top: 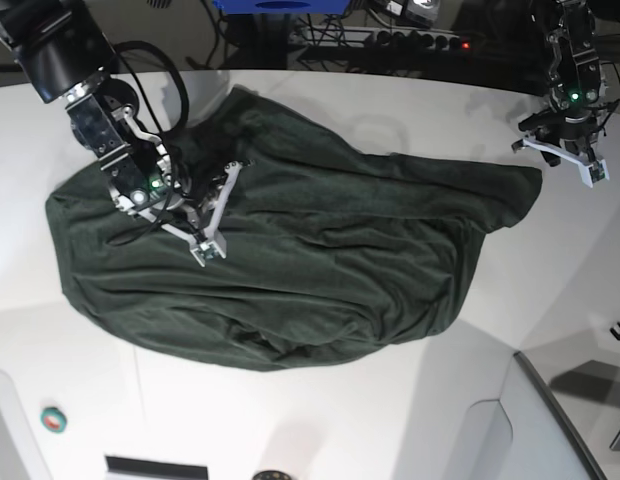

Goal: Layout the t-shirt on the table in an organized manner, then fold the t-shirt properly
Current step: 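Grasp the shirt edge near the right gripper's side with the right gripper, then pull the held shirt edge with the right gripper to spread the shirt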

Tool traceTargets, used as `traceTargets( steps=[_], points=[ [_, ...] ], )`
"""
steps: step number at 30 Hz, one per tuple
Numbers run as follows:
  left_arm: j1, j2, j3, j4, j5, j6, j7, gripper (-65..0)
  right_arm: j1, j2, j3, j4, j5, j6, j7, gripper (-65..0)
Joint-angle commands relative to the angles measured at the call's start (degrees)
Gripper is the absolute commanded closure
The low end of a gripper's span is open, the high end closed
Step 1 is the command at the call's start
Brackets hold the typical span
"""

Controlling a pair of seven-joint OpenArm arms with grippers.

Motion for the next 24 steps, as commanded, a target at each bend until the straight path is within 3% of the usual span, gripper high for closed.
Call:
traceTargets(
  steps=[1, 11, 18, 24],
  points=[
    [-0.1, -0.9, -0.3, 0.9, 0.2, 0.5, -1.2, -22.2, 1.2, 0.1, 0.5, 0.7, 0.1, -0.2, 0.7, 0.0],
    [-0.1, -0.9, -0.5, 0.9, 0.2, 0.5, -1.2, -22.2, -1.9, 0.5, 0.8, 5.7, 0.1, -0.3, 0.4, -0.6],
    [-0.1, -0.9, -0.7, 0.9, 0.2, 0.5, -1.2, -22.2, -10.9, 0.6, 8.8, 14.6, 0.1, -0.3, -0.5, -0.6],
    [-0.4, -0.9, -0.2, 0.9, 0.2, 0.5, -1.2, -22.2, -13.4, 2.1, 10.7, 16.3, 0.1, -0.3, -1.8, -0.5]
  ],
)
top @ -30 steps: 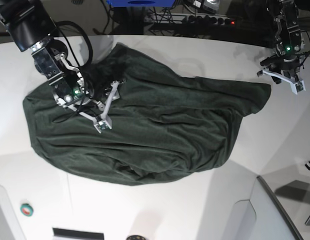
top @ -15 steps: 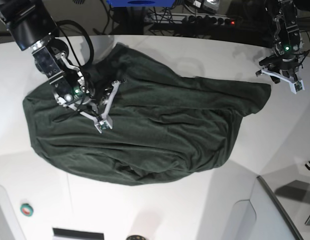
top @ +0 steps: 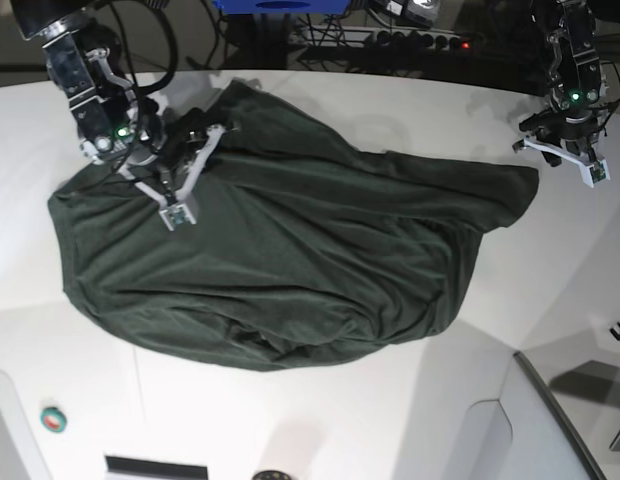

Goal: Layout the t-shirt on the table in an organized manner, then fold the t-shirt properly
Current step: 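Pull the held shirt edge with the right gripper to spread the shirt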

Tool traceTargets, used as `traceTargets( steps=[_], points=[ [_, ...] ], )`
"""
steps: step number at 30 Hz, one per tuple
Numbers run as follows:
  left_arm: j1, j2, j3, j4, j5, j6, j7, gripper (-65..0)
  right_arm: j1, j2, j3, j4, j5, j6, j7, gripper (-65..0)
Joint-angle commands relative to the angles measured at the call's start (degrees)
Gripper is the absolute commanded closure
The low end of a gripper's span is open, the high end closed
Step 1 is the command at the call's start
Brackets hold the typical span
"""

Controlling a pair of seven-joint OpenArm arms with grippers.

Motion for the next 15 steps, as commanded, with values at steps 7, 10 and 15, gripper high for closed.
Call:
traceTargets(
  steps=[7, 10, 15],
  points=[
    [-1.3, -0.8, 0.0, 1.1, 0.2, 0.4, -1.0, -22.2, 0.4, 0.6, 0.6, 1.1, 0.4, -0.2, -1.8, -5.0],
    [-1.3, -0.8, 0.0, 1.2, 0.2, 0.4, -1.0, -22.2, -1.1, 0.6, 1.5, 3.3, 0.3, -0.2, -3.0, -20.4],
    [-1.3, -0.9, 0.0, 1.3, 0.2, 0.4, -1.0, -22.2, -7.5, -1.4, 16.8, 8.5, 0.6, -0.2, 0.1, -31.5]
  ],
)
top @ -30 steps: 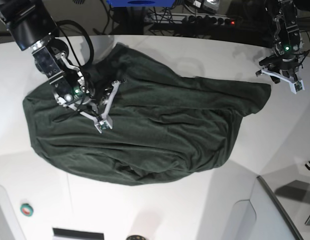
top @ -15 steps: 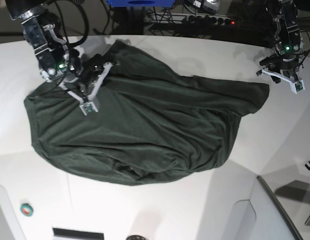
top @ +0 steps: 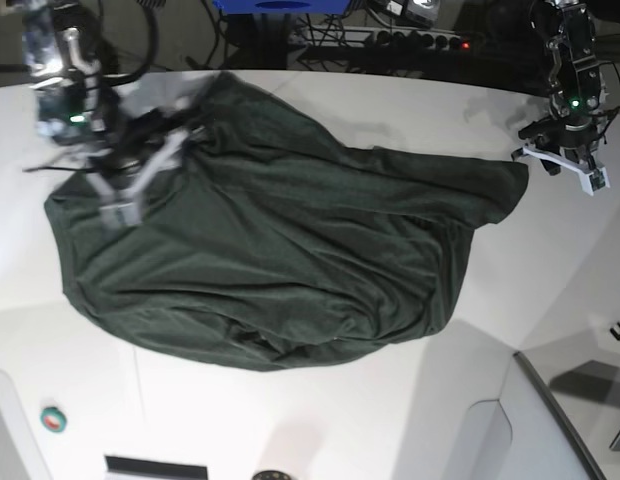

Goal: Layout the t-shirt on the table in an organized manner, then fold the t-shirt properly
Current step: 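Pull the held shirt edge with the right gripper to spread the shirt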

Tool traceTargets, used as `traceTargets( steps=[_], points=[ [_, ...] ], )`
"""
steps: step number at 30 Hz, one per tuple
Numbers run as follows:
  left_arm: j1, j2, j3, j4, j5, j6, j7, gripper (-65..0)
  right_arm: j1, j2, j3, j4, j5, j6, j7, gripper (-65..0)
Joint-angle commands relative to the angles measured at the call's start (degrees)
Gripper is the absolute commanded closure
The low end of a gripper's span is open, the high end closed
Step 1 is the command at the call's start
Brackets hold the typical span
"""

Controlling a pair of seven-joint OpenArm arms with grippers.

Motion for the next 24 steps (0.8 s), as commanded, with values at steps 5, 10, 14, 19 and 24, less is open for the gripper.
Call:
traceTargets(
  steps=[5, 10, 14, 19, 24],
  points=[
    [-0.2, -0.9, -0.3, 1.0, 0.2, 0.4, -1.2, -22.2, -2.5, -1.2, 5.3, 1.2, -0.6, -0.1, -2.6, -32.0],
    [-1.9, -0.9, -0.3, 0.9, 0.2, 0.4, -0.9, -22.2, -2.8, -1.4, -2.1, 0.8, -0.6, -0.1, -4.5, -31.5],
    [-2.1, -0.9, -0.3, 1.0, 0.2, 0.4, -0.8, -22.2, -2.5, -1.7, -5.0, -0.4, -0.6, -0.1, -4.5, -31.4],
    [-2.1, -0.9, -0.3, 0.9, 0.2, 0.4, -0.8, -22.2, -0.9, -1.2, -4.8, -6.9, -0.6, -0.1, -4.2, -20.9],
    [-2.1, -1.0, -0.3, 0.8, 0.2, 0.4, -0.8, -22.2, -0.9, -1.2, -2.9, -10.5, -0.6, -0.2, -4.5, -1.5]
  ],
)
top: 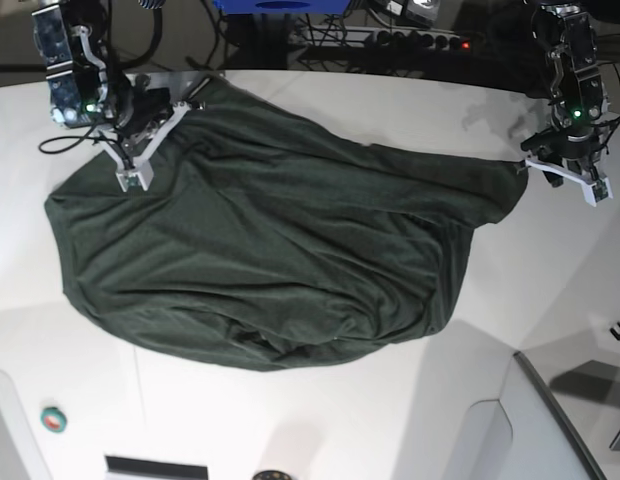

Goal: Layout the t-shirt on the table in an organized manner, then fold the t-shirt properly
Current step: 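Pull the held shirt edge with the right gripper to spread the shirt, then grasp the shirt edge with the left gripper and pull it outward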

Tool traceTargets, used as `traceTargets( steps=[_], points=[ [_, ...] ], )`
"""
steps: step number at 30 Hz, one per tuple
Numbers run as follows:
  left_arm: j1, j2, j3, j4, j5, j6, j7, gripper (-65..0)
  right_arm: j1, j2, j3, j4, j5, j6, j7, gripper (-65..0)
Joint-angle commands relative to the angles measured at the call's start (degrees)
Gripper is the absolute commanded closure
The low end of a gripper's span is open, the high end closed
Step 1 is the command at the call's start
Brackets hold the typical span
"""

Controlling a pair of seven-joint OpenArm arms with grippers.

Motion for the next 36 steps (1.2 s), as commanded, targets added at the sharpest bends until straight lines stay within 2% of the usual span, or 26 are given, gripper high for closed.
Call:
traceTargets(
  steps=[1, 5, 9, 15, 17, 19, 22, 23, 25, 27, 31, 32, 34, 36],
  points=[
    [-0.1, -1.0, -0.4, 0.8, 0.2, 0.4, -1.1, -22.2, -0.6, 0.3, 1.5, -0.6, -1.3, -0.1, -0.8, -2.0],
    [-0.2, -0.9, -0.4, 1.0, 0.2, 0.4, -1.1, -22.2, -1.5, 0.2, 5.2, -0.2, -1.3, -0.1, -1.0, -0.6],
    [-0.8, -0.6, 0.1, 2.0, -0.2, 0.3, -1.1, -22.2, -2.6, -0.1, 8.0, 3.8, -1.3, -0.1, -4.8, -0.8],
    [-4.3, -0.5, 8.6, 10.2, -0.2, 0.3, 4.8, -22.2, -3.2, -0.1, 11.2, 18.3, -1.1, -0.1, -9.8, -2.1],
    [-6.2, 0.4, 12.5, 12.1, -0.2, 0.3, 4.9, -22.2, -0.8, -0.1, 12.0, 19.1, -1.2, -0.1, -11.4, -9.0],
    [-9.1, 1.0, 17.5, 12.6, -0.2, 0.3, 4.9, -22.1, 2.2, 0.1, 13.1, 18.1, -1.3, -0.1, -11.0, -19.7],
    [-14.9, 2.8, 26.5, 8.5, -0.2, 0.3, 4.9, -21.1, 7.4, 0.5, 15.0, 14.7, -1.3, -0.1, -11.6, -32.9],
    [-16.4, 3.4, 28.6, 6.6, -0.2, 0.3, 4.9, -18.9, 8.4, 0.5, 15.9, 14.2, -1.3, -0.1, -12.8, -35.3],
    [-19.3, 4.4, 31.8, 2.9, 0.1, 0.3, 4.9, -10.7, 8.5, 0.3, 17.5, 14.4, -1.3, -0.1, -15.9, -37.7],
    [-21.7, 5.2, 33.6, -0.9, 0.0, 0.4, 4.8, -0.3, 7.5, 0.0, 18.0, 15.4, -1.3, -0.1, -16.4, -37.7],
    [-27.5, 7.8, 34.2, -12.7, 0.1, 0.4, 3.8, 0.0, 8.1, 0.8, 17.9, 13.2, -1.3, 0.0, -8.7, -37.5],
    [-28.9, 8.3, 34.4, -16.0, 0.2, 0.4, 2.4, 0.0, 9.6, 1.8, 17.9, 10.6, -1.3, 0.0, -7.0, -36.9],
    [-31.1, 9.2, 34.5, -21.7, 0.2, 0.4, -0.7, 0.0, 13.2, 3.4, 17.8, 2.9, -1.3, 0.3, -4.8, -30.0],
    [-32.7, 9.6, 34.5, -25.8, 0.2, 0.4, -2.5, 0.0, 16.6, 4.6, 17.8, -4.7, -1.3, 0.3, -2.9, -16.1]
  ],
)
